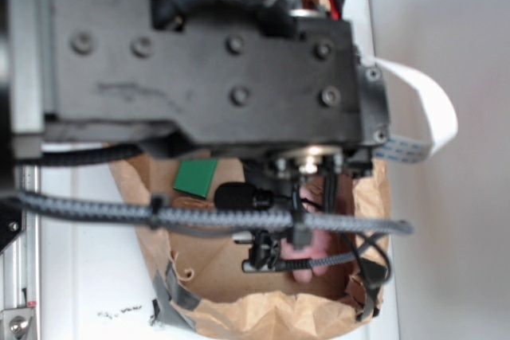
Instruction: Grab the pink bunny.
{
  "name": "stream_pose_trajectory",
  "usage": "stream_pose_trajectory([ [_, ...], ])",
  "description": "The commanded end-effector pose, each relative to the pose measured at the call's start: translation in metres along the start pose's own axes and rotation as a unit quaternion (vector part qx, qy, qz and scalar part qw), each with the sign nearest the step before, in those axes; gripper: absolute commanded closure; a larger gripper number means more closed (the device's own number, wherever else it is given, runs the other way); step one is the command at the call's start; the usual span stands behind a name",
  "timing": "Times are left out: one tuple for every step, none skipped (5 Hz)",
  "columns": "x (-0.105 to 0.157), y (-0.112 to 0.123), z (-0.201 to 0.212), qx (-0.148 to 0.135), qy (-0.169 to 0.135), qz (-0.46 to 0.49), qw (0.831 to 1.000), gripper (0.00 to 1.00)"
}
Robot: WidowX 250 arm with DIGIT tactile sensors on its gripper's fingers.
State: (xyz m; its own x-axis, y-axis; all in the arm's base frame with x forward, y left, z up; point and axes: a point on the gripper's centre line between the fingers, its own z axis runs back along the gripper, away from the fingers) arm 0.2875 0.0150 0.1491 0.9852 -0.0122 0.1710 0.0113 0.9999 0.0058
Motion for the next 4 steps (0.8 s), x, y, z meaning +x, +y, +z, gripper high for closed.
stream_pose_trajectory([
  [0.006,0.005,0.015,0.003,-0.024,0.01,1.0,0.0],
  [0.006,0.014,0.002,-0.011,-0.021,-0.07,0.997,0.0],
  [0.011,0.016,-0.002,-0.012,-0.042,-0.126,0.991,0.0],
  [0.014,0.016,-0.017,-0.012,-0.049,-0.195,0.979,0.0],
])
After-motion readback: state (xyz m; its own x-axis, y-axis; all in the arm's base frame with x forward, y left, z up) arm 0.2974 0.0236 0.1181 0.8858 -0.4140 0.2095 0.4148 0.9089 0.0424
